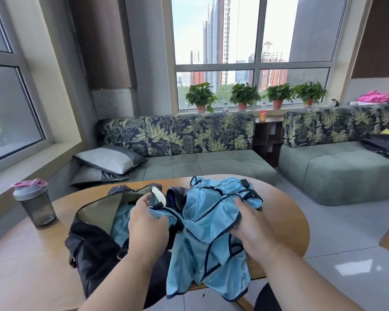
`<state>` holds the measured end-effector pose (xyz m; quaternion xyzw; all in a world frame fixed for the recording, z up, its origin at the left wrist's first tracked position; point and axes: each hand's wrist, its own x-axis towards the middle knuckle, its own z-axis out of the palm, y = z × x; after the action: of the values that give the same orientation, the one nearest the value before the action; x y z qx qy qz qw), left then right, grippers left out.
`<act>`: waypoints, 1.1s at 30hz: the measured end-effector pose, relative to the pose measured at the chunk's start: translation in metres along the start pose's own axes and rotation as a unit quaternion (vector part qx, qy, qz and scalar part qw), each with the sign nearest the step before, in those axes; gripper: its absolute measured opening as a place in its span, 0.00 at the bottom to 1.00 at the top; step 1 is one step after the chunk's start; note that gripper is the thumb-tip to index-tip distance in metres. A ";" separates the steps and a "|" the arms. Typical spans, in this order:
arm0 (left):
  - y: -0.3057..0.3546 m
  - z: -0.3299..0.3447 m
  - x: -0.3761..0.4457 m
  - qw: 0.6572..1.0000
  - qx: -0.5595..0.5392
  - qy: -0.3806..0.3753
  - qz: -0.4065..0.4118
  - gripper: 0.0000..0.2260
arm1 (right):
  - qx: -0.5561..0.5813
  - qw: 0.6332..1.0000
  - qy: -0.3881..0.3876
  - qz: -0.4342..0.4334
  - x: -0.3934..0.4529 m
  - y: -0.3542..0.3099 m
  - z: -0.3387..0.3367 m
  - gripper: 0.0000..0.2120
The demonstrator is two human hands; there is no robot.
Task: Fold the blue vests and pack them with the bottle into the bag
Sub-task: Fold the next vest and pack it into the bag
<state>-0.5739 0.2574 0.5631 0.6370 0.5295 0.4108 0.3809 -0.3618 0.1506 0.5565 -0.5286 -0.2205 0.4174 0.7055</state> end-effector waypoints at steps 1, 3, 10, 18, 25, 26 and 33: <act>0.001 0.001 -0.005 0.998 0.050 -0.003 0.049 0.29 | -0.008 1.000 -0.013 -0.001 -0.002 -0.003 0.002 0.16; 0.008 0.007 -0.018 0.982 0.115 -0.047 0.144 0.26 | -0.038 0.999 -0.033 -0.011 -0.004 -0.008 0.006 0.17; -0.011 0.053 -0.030 0.908 0.315 -0.136 0.239 0.29 | -0.155 0.980 -0.094 -0.078 -0.019 -0.034 0.029 0.13; 0.024 0.018 -0.030 0.981 -0.037 -0.172 0.087 0.16 | -0.167 0.978 -0.059 -0.113 -0.021 -0.047 0.016 0.16; 0.069 -0.008 -0.028 0.921 -0.331 -0.164 -0.119 0.20 | -0.307 0.944 -0.117 0.020 -0.030 0.006 -0.011 0.09; 0.070 -0.011 -0.026 0.913 -0.351 -0.169 -0.124 0.21 | -0.327 0.933 -0.146 0.045 -0.031 0.014 -0.011 0.10; 0.081 -0.026 -0.017 0.877 -0.431 -0.195 -0.087 0.19 | -0.444 0.875 -0.179 0.079 -0.013 0.041 -0.027 0.17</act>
<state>-0.5701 0.2298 0.6457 0.4285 0.2678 0.4309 0.7477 -0.3631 0.1281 0.5107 -0.7180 -0.4626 0.4173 0.3103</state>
